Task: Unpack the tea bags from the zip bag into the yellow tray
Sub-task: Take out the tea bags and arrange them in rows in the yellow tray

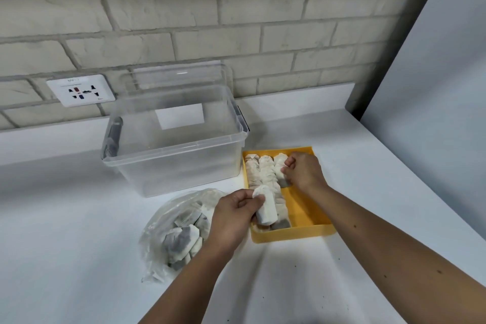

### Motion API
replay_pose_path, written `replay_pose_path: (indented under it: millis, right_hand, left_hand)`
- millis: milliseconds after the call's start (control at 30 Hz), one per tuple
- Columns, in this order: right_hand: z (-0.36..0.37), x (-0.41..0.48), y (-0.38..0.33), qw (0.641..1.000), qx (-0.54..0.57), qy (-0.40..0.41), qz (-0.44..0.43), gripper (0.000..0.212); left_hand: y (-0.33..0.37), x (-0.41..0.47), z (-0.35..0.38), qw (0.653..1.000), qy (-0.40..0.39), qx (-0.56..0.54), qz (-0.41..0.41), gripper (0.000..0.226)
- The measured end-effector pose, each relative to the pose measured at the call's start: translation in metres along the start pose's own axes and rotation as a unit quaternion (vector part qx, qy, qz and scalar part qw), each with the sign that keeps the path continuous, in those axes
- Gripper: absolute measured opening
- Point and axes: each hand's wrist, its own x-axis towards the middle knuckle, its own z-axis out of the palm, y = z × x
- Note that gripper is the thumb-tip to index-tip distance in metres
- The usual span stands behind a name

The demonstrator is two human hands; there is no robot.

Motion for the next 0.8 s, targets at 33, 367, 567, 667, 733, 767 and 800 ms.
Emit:
replay_pose_path:
  millis: [33,367,567,667,733,767,800]
  right_hand:
    - [0.0,0.001,0.001,1.0,-0.002,0.002,0.003,0.011]
    - [-0.042,-0.06,-0.017,0.961,0.278,-0.003,-0.007,0.008]
    - [-0.056,-0.099,-0.014,0.959,0.266,-0.059,-0.076,0.016]
    - [-0.057,-0.106,-0.011,0.962,0.245,-0.062,-0.1,0.022]
    - [-0.056,-0.108,-0.01,0.966,0.227,-0.057,-0.108,0.024]
    - [-0.055,-0.108,-0.01,0.968,0.218,-0.05,-0.109,0.024]
    - [-0.055,-0.108,-0.009,0.97,0.214,-0.04,-0.109,0.025]
  left_hand:
    - [0.0,0.0,0.0,1.0,-0.002,-0.011,-0.004,0.01]
    - [0.012,-0.003,0.004,0.998,0.016,-0.059,-0.015,0.012]
    - [0.019,-0.013,0.017,0.999,0.016,-0.052,-0.004,0.012]
    - [0.02,-0.018,0.025,0.999,0.012,-0.034,0.004,0.014]
    - [0.024,-0.021,0.028,0.999,0.01,-0.04,0.0,0.017]
    - [0.025,-0.023,0.03,0.999,0.006,-0.051,-0.006,0.016]
    - [0.028,-0.024,0.03,0.998,0.002,-0.065,-0.013,0.014]
